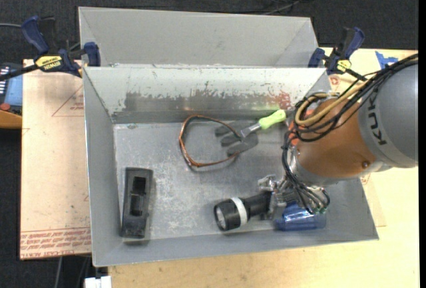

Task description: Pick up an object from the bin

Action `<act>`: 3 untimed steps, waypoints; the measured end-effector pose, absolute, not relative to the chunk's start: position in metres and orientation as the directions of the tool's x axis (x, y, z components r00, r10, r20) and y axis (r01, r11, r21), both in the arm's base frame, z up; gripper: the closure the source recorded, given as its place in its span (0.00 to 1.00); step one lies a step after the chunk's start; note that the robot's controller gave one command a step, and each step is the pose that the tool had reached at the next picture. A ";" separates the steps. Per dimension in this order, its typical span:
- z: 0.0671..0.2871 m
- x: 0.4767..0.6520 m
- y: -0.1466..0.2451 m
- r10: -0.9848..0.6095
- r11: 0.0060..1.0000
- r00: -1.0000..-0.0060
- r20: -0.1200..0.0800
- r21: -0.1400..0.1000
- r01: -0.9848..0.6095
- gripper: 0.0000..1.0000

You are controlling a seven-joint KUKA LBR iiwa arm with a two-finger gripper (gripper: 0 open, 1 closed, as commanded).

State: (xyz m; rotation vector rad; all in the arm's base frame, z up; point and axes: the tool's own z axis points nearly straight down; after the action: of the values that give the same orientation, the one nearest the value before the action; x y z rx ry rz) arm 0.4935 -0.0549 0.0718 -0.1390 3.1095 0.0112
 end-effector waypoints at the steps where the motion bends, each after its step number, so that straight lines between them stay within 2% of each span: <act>1: 0.070 0.501 -0.041 -0.095 0.995 -0.995 -0.028 0.006 -0.095 1.00; 2: 0.160 0.488 -0.054 -0.119 0.993 -0.992 -0.028 0.005 -0.120 1.00; 3: 0.162 0.502 -0.048 -0.110 0.994 -0.994 -0.026 0.005 -0.110 1.00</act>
Offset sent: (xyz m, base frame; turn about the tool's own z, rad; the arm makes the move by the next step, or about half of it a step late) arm -0.0051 0.0000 0.0888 -0.0330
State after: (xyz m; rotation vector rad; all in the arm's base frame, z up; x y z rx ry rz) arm 0.5022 -0.0478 0.1623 -0.1715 3.1110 0.0099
